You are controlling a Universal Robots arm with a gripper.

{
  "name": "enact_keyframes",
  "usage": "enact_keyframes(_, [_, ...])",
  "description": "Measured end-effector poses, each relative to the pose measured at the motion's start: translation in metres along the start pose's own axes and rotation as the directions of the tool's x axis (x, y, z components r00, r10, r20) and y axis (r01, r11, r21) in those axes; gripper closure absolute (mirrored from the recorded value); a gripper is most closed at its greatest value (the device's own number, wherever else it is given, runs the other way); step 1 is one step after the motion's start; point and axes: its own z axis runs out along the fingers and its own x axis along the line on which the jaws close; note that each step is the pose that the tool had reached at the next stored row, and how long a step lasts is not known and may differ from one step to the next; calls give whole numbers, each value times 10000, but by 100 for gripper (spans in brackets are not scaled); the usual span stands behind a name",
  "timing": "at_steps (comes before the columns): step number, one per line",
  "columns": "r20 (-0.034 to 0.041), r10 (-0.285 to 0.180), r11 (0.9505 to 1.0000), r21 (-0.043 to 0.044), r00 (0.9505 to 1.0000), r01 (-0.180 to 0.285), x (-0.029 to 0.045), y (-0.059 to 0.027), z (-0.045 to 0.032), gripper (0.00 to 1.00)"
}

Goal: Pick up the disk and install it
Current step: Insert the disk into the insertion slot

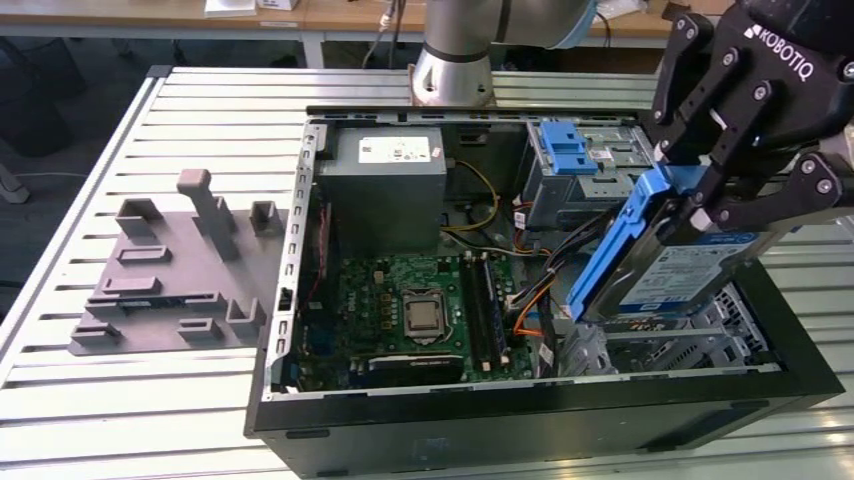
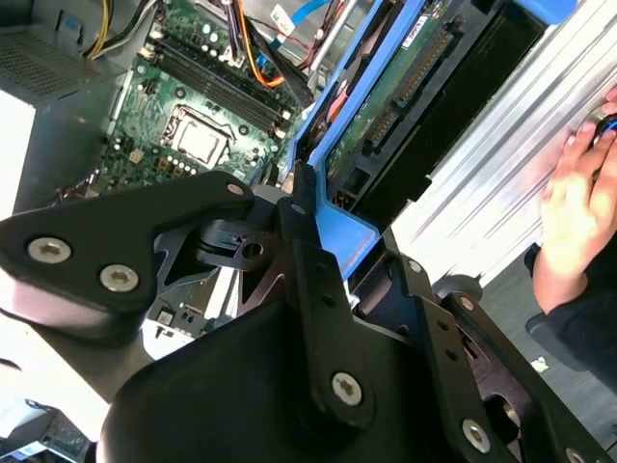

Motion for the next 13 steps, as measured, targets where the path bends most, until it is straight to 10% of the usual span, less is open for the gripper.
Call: enact_keyframes(13, [0,0,10000,0,10000,0,4,-170,44,64])
